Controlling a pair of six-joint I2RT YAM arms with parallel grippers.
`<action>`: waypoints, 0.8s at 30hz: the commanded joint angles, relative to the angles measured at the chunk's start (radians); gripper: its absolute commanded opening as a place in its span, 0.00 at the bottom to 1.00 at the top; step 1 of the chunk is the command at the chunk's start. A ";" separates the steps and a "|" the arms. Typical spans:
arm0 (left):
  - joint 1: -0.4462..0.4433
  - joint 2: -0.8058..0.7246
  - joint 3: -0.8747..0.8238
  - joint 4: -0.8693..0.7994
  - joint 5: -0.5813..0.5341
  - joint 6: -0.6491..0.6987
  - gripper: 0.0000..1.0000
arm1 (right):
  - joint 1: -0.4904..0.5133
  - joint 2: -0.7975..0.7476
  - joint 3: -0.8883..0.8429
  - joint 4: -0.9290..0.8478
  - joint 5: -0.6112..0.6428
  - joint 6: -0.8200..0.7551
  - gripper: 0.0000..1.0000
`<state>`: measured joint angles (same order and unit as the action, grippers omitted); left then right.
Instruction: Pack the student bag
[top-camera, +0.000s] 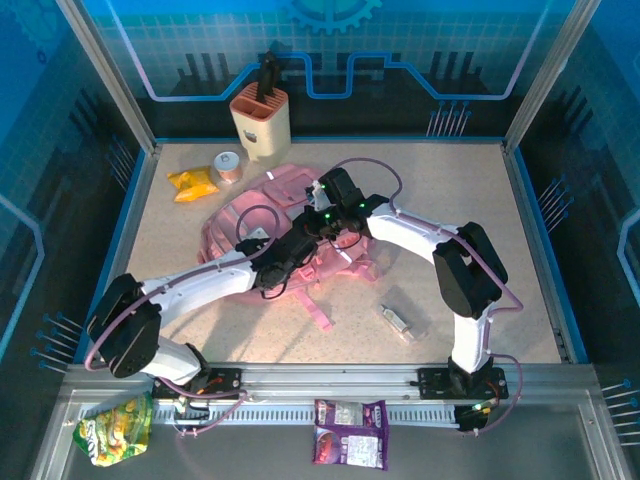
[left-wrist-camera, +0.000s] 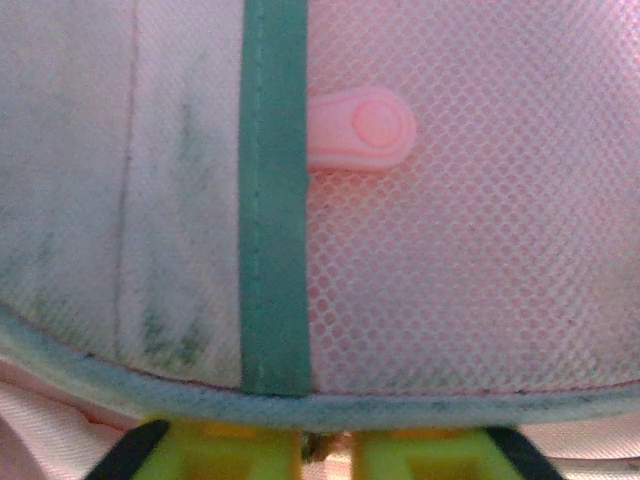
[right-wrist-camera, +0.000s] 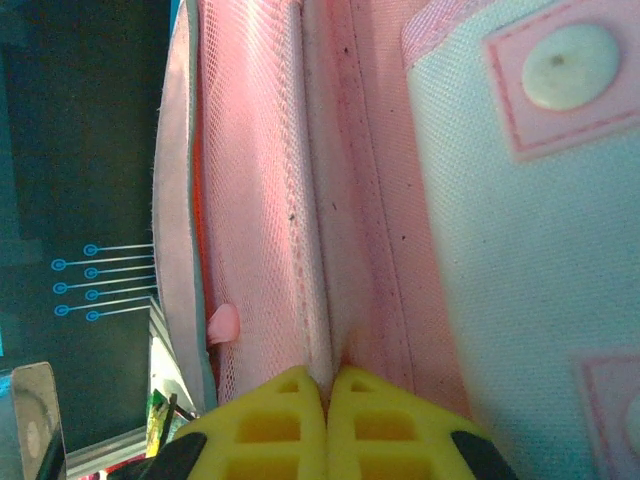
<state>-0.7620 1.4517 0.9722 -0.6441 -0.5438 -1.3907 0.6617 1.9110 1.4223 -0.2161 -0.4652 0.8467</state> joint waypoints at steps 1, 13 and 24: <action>0.014 -0.052 -0.029 0.000 -0.061 0.003 0.10 | 0.006 -0.043 -0.003 0.036 -0.067 0.007 0.00; 0.045 -0.248 -0.129 -0.008 0.057 0.296 0.00 | -0.057 -0.086 -0.058 0.046 -0.072 -0.017 0.00; 0.230 -0.386 -0.154 -0.035 0.319 0.673 0.00 | -0.108 -0.063 0.035 -0.109 -0.101 -0.176 0.00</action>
<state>-0.5591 1.0786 0.8082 -0.6254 -0.2729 -0.8612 0.6006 1.8702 1.3876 -0.2371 -0.5529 0.7723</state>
